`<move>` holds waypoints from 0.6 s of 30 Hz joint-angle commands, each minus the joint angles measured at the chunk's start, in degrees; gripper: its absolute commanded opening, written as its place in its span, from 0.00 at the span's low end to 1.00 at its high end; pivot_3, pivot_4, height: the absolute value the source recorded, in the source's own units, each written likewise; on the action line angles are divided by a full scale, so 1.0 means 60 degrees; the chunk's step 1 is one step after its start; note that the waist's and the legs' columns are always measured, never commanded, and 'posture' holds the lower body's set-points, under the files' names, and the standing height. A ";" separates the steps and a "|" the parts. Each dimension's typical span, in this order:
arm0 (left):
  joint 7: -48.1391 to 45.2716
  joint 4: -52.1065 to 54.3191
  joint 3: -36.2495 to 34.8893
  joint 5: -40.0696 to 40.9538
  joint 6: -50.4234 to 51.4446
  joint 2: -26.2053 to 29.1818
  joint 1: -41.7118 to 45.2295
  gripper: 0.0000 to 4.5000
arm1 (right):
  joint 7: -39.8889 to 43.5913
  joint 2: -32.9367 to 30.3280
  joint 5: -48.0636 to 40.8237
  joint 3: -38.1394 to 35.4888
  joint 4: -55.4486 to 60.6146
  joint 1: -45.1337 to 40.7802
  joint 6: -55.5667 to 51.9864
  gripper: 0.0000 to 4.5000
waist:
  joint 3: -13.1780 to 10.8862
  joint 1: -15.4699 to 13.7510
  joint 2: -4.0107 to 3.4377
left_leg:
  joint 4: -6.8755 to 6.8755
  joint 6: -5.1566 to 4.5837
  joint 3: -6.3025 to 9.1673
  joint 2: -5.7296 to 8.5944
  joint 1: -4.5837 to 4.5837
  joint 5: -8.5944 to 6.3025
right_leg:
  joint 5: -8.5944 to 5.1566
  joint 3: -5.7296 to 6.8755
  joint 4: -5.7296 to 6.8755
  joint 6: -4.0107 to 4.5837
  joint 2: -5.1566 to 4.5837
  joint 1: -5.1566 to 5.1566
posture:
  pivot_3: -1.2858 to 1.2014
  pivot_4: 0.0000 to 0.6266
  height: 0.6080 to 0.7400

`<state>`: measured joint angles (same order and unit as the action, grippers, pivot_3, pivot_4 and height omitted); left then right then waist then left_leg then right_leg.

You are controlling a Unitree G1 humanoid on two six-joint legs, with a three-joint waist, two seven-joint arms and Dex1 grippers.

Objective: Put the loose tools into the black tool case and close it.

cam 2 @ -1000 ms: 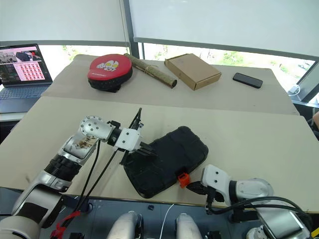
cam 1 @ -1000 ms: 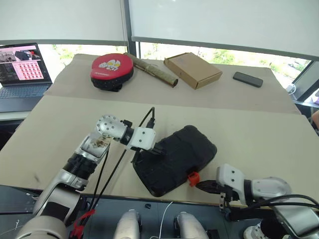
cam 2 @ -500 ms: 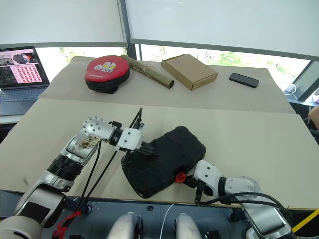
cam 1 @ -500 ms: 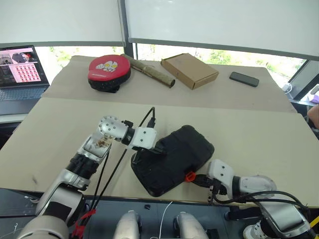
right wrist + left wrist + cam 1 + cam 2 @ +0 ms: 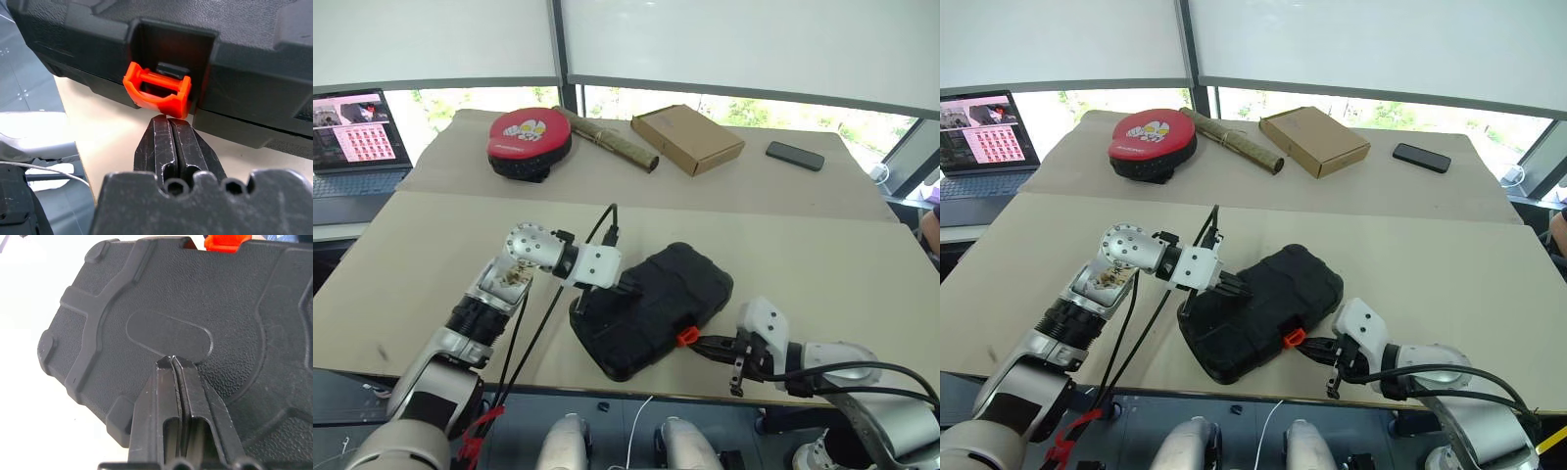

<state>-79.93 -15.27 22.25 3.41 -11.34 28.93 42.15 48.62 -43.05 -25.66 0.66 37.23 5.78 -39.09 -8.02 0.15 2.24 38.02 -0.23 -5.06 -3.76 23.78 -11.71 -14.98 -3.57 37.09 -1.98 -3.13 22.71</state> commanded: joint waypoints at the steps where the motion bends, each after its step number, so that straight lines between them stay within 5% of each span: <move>1: -0.0215 -0.0320 0.0812 -0.0608 -0.0145 -0.0189 -0.0341 0.02 | 0.0601 -0.0668 -0.0501 -0.0437 0.1051 0.0194 0.0155 0.00 | 0.0019 -0.0019 -0.0032 | 0.0000 0.0000 0.0000 0.0000 0.0000 0.0000 | 0.0000 0.0000 0.0000 0.0000 0.0000 0.0000 | 0.52 0.24 1.00; 7: -0.0333 0.0047 0.0820 -0.0451 -0.0017 -0.0262 -0.0569 0.02 | 0.0845 -0.1185 -0.0500 -0.0526 0.1183 0.0917 0.0379 0.00 | 0.0052 -0.0064 -0.0058 | -0.0003 -0.0007 0.0003 0.0005 -0.0008 -0.0006 | -0.0019 0.0005 -0.0019 -0.0018 -0.0008 -0.0024 | 0.52 0.24 1.00; 18: -0.0298 0.0235 0.0583 -0.0391 0.0327 -0.0071 -0.0714 0.02 | 0.0254 -0.0782 0.0170 -0.0085 0.0453 0.0126 0.0908 0.00 | 0.0067 -0.0023 -0.0079 | -0.0012 -0.0007 0.0003 0.0006 -0.0008 -0.0006 | -0.0037 0.0001 -0.0030 -0.0042 -0.0008 -0.0022 | 0.52 0.24 1.00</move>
<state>-80.79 -12.38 23.66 2.44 -11.28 27.49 40.44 49.96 -47.57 -24.77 1.38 39.16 7.23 -35.53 -7.62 0.01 1.77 37.93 -0.27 -5.04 -3.72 23.73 -11.75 -15.20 -3.56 36.90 -2.23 -3.18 22.58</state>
